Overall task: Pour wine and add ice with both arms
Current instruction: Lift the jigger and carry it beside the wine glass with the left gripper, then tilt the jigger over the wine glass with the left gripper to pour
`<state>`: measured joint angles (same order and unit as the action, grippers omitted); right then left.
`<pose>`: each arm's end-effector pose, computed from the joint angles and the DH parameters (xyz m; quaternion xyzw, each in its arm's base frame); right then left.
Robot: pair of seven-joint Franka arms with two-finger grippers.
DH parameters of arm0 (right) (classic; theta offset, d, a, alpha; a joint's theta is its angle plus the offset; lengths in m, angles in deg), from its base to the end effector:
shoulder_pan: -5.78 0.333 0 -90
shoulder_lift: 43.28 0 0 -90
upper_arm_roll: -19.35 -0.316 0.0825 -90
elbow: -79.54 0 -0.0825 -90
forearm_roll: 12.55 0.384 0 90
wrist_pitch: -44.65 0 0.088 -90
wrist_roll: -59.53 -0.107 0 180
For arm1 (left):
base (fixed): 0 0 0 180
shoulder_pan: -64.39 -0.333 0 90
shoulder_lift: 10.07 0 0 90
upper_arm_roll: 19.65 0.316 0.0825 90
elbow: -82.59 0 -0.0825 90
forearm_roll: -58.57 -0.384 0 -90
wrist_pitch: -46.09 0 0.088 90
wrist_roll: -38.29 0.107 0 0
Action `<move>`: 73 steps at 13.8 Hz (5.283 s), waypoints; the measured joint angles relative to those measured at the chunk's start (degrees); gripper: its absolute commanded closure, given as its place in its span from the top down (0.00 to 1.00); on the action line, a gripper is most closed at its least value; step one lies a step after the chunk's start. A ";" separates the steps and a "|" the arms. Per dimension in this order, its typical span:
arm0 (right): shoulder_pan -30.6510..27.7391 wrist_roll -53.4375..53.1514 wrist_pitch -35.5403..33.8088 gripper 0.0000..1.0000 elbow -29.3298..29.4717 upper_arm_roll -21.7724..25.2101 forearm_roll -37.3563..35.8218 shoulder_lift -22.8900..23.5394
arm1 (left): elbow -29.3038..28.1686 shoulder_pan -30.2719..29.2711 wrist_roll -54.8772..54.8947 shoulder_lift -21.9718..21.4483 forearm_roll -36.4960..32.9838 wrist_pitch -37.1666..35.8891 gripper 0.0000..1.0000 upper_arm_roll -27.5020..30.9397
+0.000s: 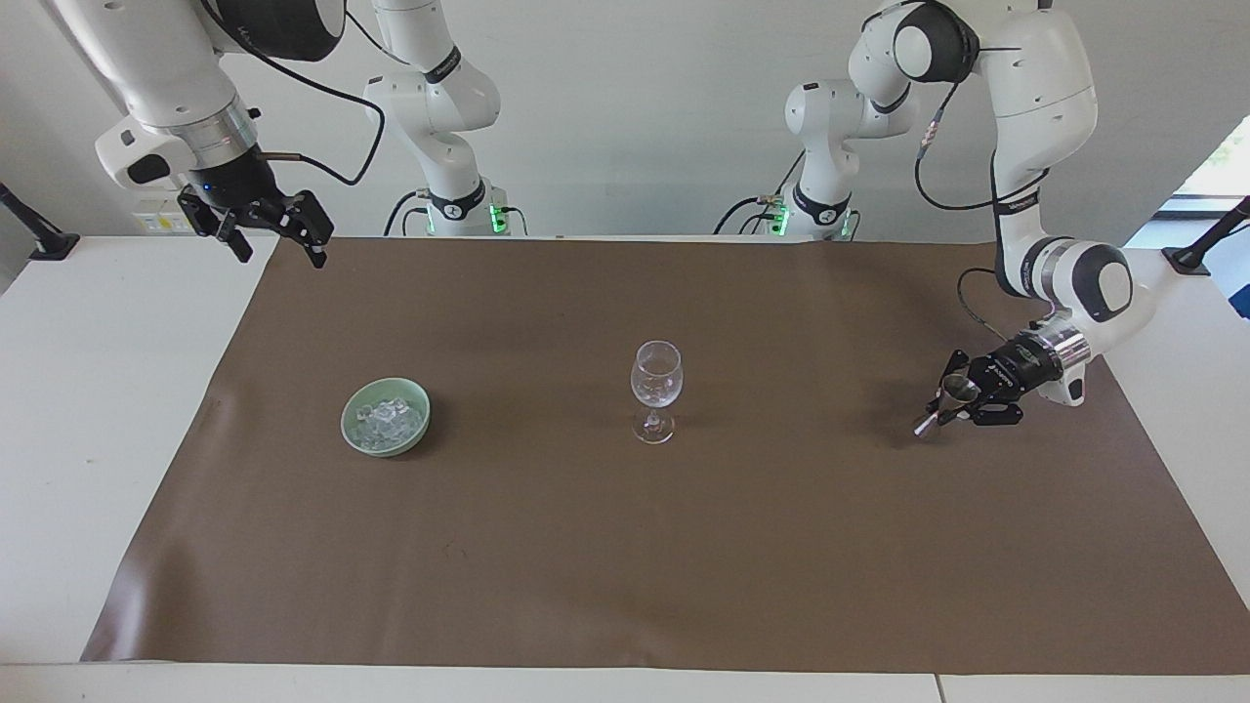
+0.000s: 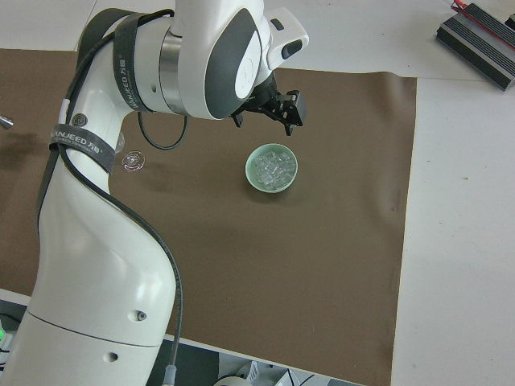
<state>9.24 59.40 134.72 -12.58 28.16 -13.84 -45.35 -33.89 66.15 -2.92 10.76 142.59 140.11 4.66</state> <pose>0.5405 -0.0546 0.6267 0.9988 -0.0477 -0.0004 0.0085 0.5646 0.1154 0.2981 0.4759 0.6379 -0.3354 0.5041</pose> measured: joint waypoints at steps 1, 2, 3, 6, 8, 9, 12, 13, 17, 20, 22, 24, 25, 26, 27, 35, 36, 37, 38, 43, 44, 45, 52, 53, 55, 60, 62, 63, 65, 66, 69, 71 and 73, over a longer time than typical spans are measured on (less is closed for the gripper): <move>0.00 0.00 0.00 1.00 0.00 0.00 0.00 0.00 | 0.07 0.02 -1.16 -1.51 -0.70 1.49 0.00 -1.45; 0.00 0.00 0.00 1.00 -0.02 0.00 0.00 0.00 | 0.07 0.04 -2.15 -2.99 -1.27 3.03 0.00 -2.90; 0.00 0.00 0.00 1.00 -0.08 0.00 0.00 0.00 | 0.06 0.05 -3.11 -4.31 -1.82 4.31 0.00 -4.21; 0.00 0.00 0.00 1.00 -0.37 0.00 0.00 0.00 | 0.05 0.06 -6.50 -7.93 -4.22 8.31 0.00 -8.31; 0.00 0.00 0.00 1.00 -0.48 0.00 0.00 0.00 | -0.10 0.08 -9.07 -10.51 -5.07 11.24 0.00 -11.49; 0.00 0.00 0.00 1.00 -0.49 0.00 0.00 0.00 | -0.29 0.09 -10.01 -11.70 -5.21 12.84 0.00 -13.05; 0.00 0.00 0.00 1.00 -0.50 0.00 0.00 0.00 | -1.07 0.09 -14.69 -15.03 -6.85 19.76 0.00 -19.25; 0.00 0.00 0.00 1.00 -0.50 0.00 0.00 0.00 | -1.20 0.10 -16.50 -15.97 -7.06 22.36 0.00 -21.64; 0.00 0.00 0.00 1.00 -0.50 0.00 0.00 0.00 | -2.83 0.15 -21.56 -18.91 -7.24 33.64 0.00 -30.85; 0.00 0.00 0.00 1.00 -0.50 0.00 0.00 0.00 | -3.31 0.16 -24.85 -19.91 -7.24 39.47 0.00 -36.24; 0.00 0.00 0.00 1.00 -0.50 0.00 0.00 0.00 | -3.35 0.15 -26.15 -20.67 -7.26 41.54 0.00 -38.44; 0.00 0.00 0.00 1.00 -0.50 0.00 0.00 0.00 | -3.56 0.15 -26.49 -21.07 -7.26 44.27 0.00 -40.50; 0.00 0.00 0.00 1.00 -0.50 0.00 0.00 0.00 | -3.74 0.15 -26.51 -21.12 -7.27 45.76 0.00 -41.54; 0.00 0.00 0.00 1.00 -0.50 0.00 0.00 0.00 | -3.90 0.15 -26.52 -21.12 -7.58 46.98 0.00 -42.45; 0.00 0.00 0.00 1.00 -0.50 0.00 0.00 0.00 | -3.98 0.14 -26.52 -21.13 -8.83 47.93 0.00 -43.28; 0.00 0.00 0.00 1.00 -0.50 0.00 0.00 0.00 | -4.01 0.14 -26.81 -21.19 -18.36 54.04 0.00 -48.62; 0.00 0.00 0.00 1.00 -0.50 0.00 0.00 0.00 | -4.01 0.14 -26.86 -21.19 -19.83 54.97 0.00 -49.13; 0.00 0.00 0.00 1.00 -0.50 0.00 0.00 0.00 | -4.03 0.14 -26.91 -21.19 -21.12 55.73 0.00 -49.55; 0.00 0.00 0.00 1.00 -0.50 0.00 0.00 0.00 | -4.06 0.14 -26.93 -21.18 -22.68 56.30 0.00 -49.87; 0.00 0.00 0.00 1.00 -0.50 0.00 0.00 0.00 | -4.14 0.14 -27.03 -21.13 -28.70 59.50 0.00 -51.92; 0.00 0.00 0.00 1.00 -0.51 0.00 0.00 0.00 | -4.18 0.14 -27.04 -21.11 -30.15 60.13 0.00 -52.36; 0.00 0.00 0.00 1.00 -0.51 0.00 0.00 0.00 | -4.20 0.14 -27.06 -21.08 -31.59 60.92 0.00 -52.74; 0.00 0.00 0.00 1.00 -0.51 0.00 0.00 0.00 | -4.40 0.15 -27.16 -20.64 -41.56 65.94 0.00 -54.09; 0.00 0.00 0.00 1.00 -0.51 0.00 0.00 0.00 | -4.41 0.15 -27.16 -20.64 -41.98 66.50 0.00 -54.11; 0.00 0.00 0.00 1.00 -0.51 0.00 0.00 0.00 | -4.46 0.15 -27.15 -20.53 -43.29 67.40 0.00 -54.12; 0.00 0.00 0.00 1.00 -0.51 0.00 0.00 0.00 | -4.48 0.15 -27.15 -20.10 -47.72 68.20 0.00 -54.25; 0.00 0.00 0.00 1.00 -0.51 0.00 0.00 0.00 | -4.50 0.15 -27.16 -20.08 -50.27 68.20 0.00 -54.30; 0.00 0.00 0.00 1.00 -0.51 0.00 0.00 0.00 | -4.50 0.15 -27.16 -20.07 -51.55 68.20 0.00 -54.34; 0.00 0.00 0.00 1.00 -0.51 0.00 0.00 0.00 | -4.52 0.16 -27.16 -20.05 -54.35 68.21 0.00 -54.44; 0.00 0.00 0.00 1.00 -0.51 0.00 0.00 0.00 | -4.53 0.16 -27.17 -20.05 -55.80 68.21 0.00 -54.49; 0.00 0.00 0.00 1.00 -0.51 0.00 0.00 0.00 | -4.53 0.17 -27.18 -20.04 -60.46 68.24 0.00 -54.65; 0.00 0.00 0.00 1.00 -0.51 0.00 0.00 0.00 | -4.53 0.17 -27.18 -20.04 -63.15 68.28 0.00 -54.72; 0.00 0.00 0.00 1.00 -0.51 0.00 0.00 0.00 | -4.52 0.18 -27.18 -20.05 -66.35 68.35 0.00 -54.87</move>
<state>9.24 59.40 134.72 -13.09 28.16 -13.84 -45.35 -38.41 66.33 -30.11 -9.28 76.24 208.47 -50.21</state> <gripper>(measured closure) 0.000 0.780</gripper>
